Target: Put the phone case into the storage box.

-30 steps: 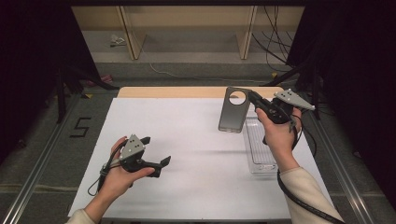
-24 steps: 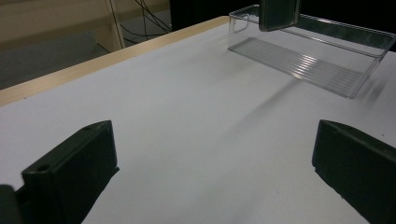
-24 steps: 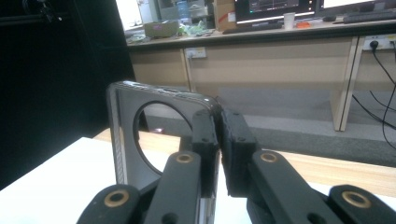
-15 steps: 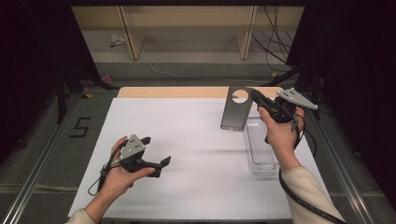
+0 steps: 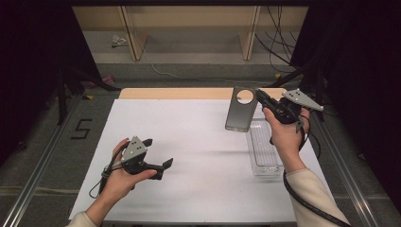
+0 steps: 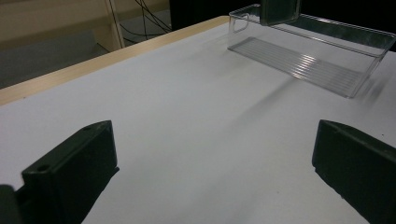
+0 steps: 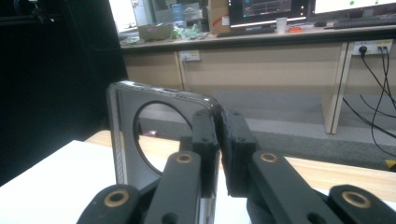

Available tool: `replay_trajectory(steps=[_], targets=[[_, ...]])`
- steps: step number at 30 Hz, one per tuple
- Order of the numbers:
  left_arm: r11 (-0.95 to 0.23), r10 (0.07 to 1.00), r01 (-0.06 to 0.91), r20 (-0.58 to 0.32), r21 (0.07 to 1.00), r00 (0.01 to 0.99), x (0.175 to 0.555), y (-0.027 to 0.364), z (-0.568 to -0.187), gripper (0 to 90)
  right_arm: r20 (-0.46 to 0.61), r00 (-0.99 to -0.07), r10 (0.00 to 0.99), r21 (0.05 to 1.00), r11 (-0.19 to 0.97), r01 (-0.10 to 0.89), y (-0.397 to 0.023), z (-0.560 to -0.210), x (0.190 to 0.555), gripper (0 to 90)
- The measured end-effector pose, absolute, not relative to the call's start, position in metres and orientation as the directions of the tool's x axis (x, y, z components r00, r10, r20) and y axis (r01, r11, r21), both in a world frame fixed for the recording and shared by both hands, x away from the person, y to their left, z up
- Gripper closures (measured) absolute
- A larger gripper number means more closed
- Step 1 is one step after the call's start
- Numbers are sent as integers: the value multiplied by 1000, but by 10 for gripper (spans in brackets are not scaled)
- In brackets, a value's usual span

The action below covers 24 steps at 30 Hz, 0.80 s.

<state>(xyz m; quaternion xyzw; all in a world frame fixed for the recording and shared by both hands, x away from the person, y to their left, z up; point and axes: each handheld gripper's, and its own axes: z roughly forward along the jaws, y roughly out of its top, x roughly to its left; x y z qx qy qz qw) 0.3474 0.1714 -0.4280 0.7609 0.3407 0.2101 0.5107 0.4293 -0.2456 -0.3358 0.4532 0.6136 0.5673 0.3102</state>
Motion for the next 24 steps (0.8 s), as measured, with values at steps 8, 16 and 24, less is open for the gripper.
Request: replay_trajectory(steps=[8, 16, 24], targets=[[-246, 734, 305, -28, 920, 679, 348, 172, -428, 0, 128, -391, 911, 978, -50, 202, -248, -335, 430, 855], [-246, 733, 305, -28, 920, 679, 348, 172, -428, 0, 128, -384, 914, 978, -53, 201, -250, -335, 431, 855], [-248, 732, 305, -29, 919, 681, 348, 171, -429, 0, 129, -376, 918, 979, -57, 196, -254, -334, 431, 855]])
